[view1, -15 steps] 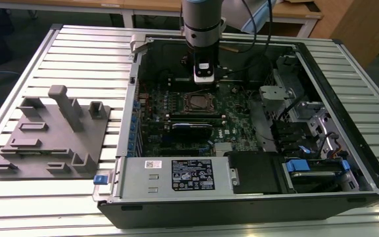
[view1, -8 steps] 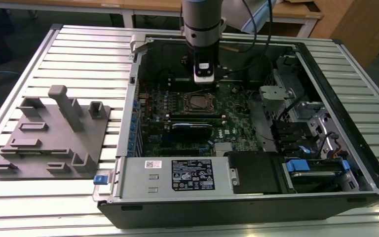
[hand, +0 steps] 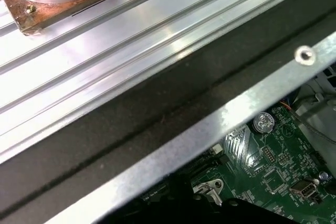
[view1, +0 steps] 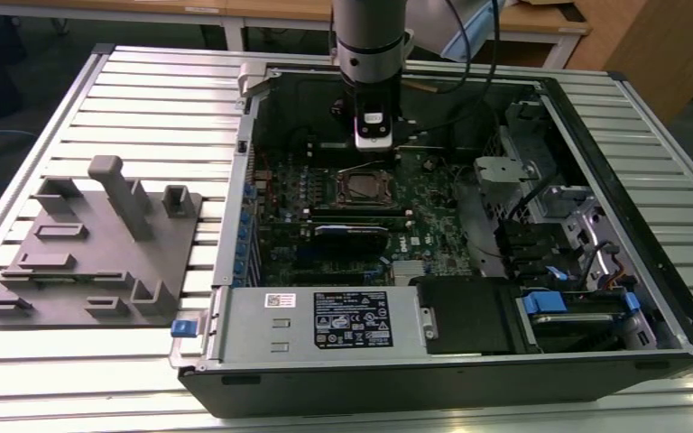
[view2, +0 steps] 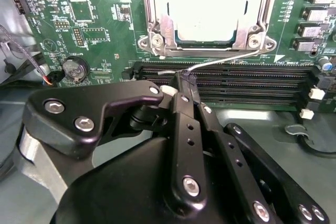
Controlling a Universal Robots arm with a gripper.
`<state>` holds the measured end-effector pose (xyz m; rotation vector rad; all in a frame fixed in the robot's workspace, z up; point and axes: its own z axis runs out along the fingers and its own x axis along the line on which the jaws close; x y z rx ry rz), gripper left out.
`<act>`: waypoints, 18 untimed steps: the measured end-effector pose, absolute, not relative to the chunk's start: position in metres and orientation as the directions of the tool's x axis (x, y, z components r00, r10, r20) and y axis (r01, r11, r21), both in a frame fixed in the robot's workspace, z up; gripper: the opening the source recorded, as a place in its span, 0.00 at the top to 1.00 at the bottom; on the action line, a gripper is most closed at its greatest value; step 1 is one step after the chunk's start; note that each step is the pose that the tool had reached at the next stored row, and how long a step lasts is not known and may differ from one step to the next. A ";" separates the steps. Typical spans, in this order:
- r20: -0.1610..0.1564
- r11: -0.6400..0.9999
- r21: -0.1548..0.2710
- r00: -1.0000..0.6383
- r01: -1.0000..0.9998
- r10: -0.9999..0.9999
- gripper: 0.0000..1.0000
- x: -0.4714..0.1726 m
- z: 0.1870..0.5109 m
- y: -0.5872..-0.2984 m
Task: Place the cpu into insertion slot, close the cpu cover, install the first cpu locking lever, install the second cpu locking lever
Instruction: 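Install the first cpu locking lever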
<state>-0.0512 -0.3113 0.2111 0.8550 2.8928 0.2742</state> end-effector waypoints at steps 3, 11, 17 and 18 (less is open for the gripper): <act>-0.058 0.825 0.205 -0.835 0.527 0.548 0.89 -0.051 0.211 -0.312; -0.082 0.825 0.220 -0.833 0.521 0.548 0.89 -0.054 0.209 -0.313; -0.096 0.825 0.228 -0.831 0.517 0.548 0.89 -0.059 0.208 -0.313; -0.098 0.825 0.229 -0.831 0.517 0.548 0.89 -0.059 0.207 -0.313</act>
